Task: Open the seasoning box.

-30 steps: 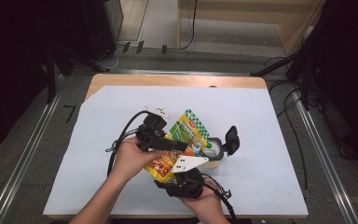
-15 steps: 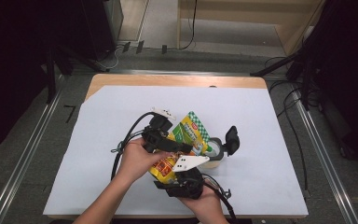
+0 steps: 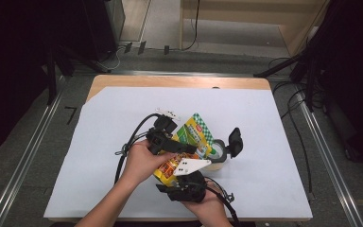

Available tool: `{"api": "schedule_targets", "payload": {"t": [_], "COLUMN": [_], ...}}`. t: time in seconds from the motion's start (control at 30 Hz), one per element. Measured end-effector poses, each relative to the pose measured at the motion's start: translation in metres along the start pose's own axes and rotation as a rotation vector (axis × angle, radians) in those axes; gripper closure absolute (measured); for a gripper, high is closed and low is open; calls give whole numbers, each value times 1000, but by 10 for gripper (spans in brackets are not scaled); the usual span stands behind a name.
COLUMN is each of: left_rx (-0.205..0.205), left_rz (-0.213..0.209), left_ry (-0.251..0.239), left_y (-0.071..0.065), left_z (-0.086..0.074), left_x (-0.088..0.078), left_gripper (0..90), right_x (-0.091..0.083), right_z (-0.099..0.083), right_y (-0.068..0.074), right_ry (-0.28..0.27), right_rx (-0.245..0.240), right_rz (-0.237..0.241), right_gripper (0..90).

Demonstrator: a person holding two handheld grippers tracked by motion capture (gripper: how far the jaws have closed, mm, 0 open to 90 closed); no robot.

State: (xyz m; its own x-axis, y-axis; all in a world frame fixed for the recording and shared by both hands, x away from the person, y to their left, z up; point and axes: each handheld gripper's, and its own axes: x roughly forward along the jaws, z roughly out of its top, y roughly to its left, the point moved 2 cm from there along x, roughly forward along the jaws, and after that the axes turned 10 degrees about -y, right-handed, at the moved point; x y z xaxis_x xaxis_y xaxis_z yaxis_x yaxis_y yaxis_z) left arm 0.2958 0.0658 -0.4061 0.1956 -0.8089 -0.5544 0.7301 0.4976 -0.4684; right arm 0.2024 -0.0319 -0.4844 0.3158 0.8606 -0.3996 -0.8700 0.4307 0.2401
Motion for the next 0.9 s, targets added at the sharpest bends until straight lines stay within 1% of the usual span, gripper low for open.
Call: {"api": "schedule_targets", "payload": {"t": [0.07,0.13,0.17,0.2,0.3,0.33,0.47,0.53,0.6,0.67,0.77,0.83,0.87,0.9], "left_rx": [-7,-13,-9,-9,-13,-18,-34,-46,-44,-48,-51,-53,-54,-53], "left_rz": [1,6,6,5,0,-9,-47,-56,-58,-69,-75,-71,-62,-43], "left_ry": [2,2,3,4,3,7,17,23,29,31,20,22,25,25], "left_y": [0,0,0,0,0,0,1,1,1,0,-1,-3,-3,-4], "left_z": [0,0,0,0,1,1,2,3,4,4,5,6,6,6], "left_x": [0,0,1,1,1,1,-1,-3,-4,-5,-5,-6,-6,-6], "left_gripper": [714,721,724,725,722,718,669,651,643,606,572,567,571,595], "right_x": [1,1,0,0,-1,-1,-3,-4,-5,-6,-9,-10,-10,-10], "right_z": [0,0,1,1,1,1,2,4,5,6,7,8,8,8], "right_y": [3,3,3,3,2,1,1,1,1,0,-2,-3,-3,-2], "right_ry": [13,18,26,28,21,18,-3,-15,-23,-32,-48,-53,-53,-54], "right_rx": [-35,-39,-47,-42,-27,-17,18,33,36,47,72,65,66,64], "right_rz": [-22,-39,-54,-56,-44,-37,-4,11,18,27,33,36,38,36], "right_gripper": [570,623,625,630,647,651,655,656,656,655,655,655,654,651]}}
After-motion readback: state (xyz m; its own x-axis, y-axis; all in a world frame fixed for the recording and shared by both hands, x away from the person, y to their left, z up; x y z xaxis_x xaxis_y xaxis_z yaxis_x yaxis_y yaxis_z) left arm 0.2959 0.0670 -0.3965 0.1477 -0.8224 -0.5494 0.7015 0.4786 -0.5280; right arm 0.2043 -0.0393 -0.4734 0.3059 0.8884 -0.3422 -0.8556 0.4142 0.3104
